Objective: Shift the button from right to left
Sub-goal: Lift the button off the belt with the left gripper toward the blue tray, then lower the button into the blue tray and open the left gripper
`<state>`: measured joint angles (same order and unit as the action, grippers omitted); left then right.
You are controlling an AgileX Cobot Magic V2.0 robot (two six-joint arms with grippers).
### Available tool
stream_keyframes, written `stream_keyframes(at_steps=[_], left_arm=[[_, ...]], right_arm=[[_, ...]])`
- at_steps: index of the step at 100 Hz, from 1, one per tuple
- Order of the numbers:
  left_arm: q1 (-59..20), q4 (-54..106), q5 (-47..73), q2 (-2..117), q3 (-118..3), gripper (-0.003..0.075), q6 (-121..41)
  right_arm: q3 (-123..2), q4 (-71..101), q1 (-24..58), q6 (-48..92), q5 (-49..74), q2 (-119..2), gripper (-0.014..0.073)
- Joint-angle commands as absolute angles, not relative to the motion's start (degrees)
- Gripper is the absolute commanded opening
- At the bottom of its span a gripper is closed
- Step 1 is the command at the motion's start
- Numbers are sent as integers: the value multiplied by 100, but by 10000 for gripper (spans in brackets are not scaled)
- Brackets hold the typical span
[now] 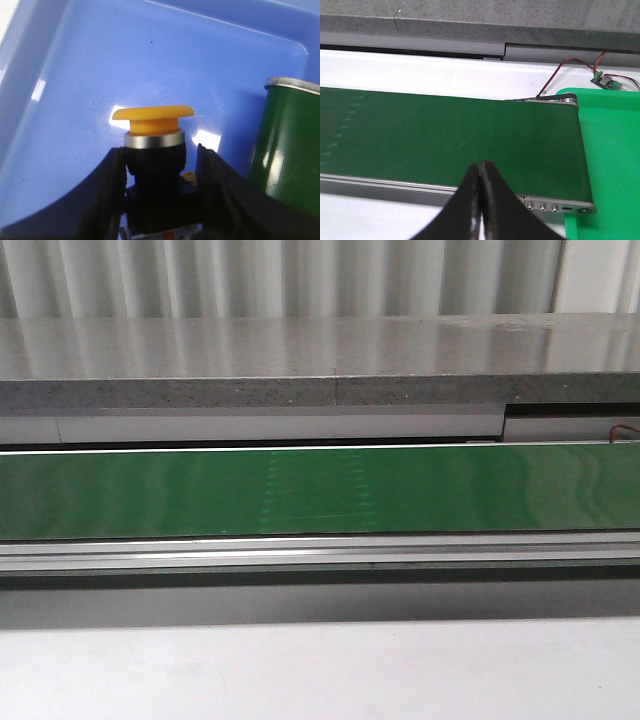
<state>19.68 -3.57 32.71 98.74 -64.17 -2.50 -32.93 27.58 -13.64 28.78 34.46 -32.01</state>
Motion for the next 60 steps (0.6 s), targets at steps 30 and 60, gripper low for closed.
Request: stream_keyframes(at_steps=[30,60], left_arm=[[1963,-264,2644,10276,-6561,-20,-257],[1963,-295,2584,10276,-6561,-18,-463]], right_arm=[[-3443,2926,-1377,2932,3059,-3198,-67],[-3443,2926,-1377,2932,3059,-3198,-67]])
